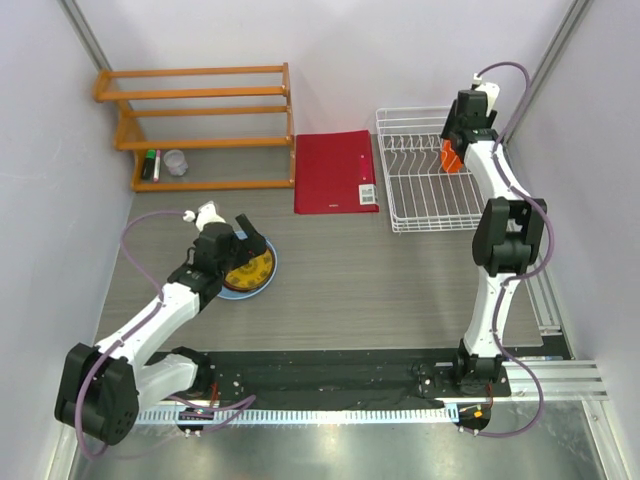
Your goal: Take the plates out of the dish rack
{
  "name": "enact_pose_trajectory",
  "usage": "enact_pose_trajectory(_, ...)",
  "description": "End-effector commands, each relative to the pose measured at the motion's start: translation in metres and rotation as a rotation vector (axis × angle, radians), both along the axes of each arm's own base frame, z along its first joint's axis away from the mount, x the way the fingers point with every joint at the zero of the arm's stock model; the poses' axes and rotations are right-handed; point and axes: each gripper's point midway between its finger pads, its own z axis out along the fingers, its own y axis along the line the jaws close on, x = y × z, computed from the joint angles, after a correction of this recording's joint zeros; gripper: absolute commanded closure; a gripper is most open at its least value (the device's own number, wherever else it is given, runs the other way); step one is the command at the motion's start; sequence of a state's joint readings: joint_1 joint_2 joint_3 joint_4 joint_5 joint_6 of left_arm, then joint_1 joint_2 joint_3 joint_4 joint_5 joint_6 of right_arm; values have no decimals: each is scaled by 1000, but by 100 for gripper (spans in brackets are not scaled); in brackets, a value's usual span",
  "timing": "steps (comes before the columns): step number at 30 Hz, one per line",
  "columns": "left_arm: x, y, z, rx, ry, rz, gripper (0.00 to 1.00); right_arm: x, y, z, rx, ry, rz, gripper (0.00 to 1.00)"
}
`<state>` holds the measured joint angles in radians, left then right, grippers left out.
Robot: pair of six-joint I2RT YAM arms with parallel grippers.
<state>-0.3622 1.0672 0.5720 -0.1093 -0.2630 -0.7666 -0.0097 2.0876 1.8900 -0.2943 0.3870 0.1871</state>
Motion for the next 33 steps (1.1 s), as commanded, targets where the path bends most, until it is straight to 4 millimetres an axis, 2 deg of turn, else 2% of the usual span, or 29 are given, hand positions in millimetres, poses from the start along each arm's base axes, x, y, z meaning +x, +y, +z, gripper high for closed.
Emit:
enact_pose_trajectory(1,16,-40,43,-103,-137,-197,1,22,-23,10,-46,-24,-25,37)
enact_pose_trajectory(3,18,-47,45,-118,-143,-226,1,30,-29,15,-70,-33,-44,37)
enact_pose_trajectory(4,20,-52,45,-130,-149,-247,1,33,-31,5,-85,-8,-44,37)
enact_pose_trajectory(6,23,-54,45,-133,-153,-255,0,39,-35,9,-106,-18,-50,37)
enact_pose_trajectory(7,23,-60,41,-141,-139,-282,0,41,-36,1,-111,-1,-45,38)
enact_pose_trajectory(9,26,-62,41,-139,-140,-288,1,45,-37,0,-123,1,-39,41)
enact_pose_trajectory(13,31,-64,33,-134,-116,-294,1,45,-39,-18,-124,40,-32,52)
enact_pose_trajectory(14,31,-66,30,-137,-109,-298,0,46,-37,-23,-119,47,-22,58)
enact_pose_trajectory(23,32,-66,32,-139,-116,-293,1,45,-39,-42,-96,85,-1,65)
enact_pose_trajectory(25,32,-65,31,-138,-118,-294,1,44,-39,-45,-95,93,3,72)
enact_pose_trajectory(27,31,-64,31,-137,-117,-291,0,43,-40,-44,-98,94,1,88)
enact_pose_trajectory(28,31,-65,31,-137,-117,-291,0,44,-38,-44,-95,93,15,92)
enact_pose_trajectory(30,31,-64,30,-136,-119,-290,1,44,-38,-40,-95,88,20,98)
enact_pose_trajectory(33,31,-64,29,-137,-117,-289,1,42,-34,-33,-95,82,31,99)
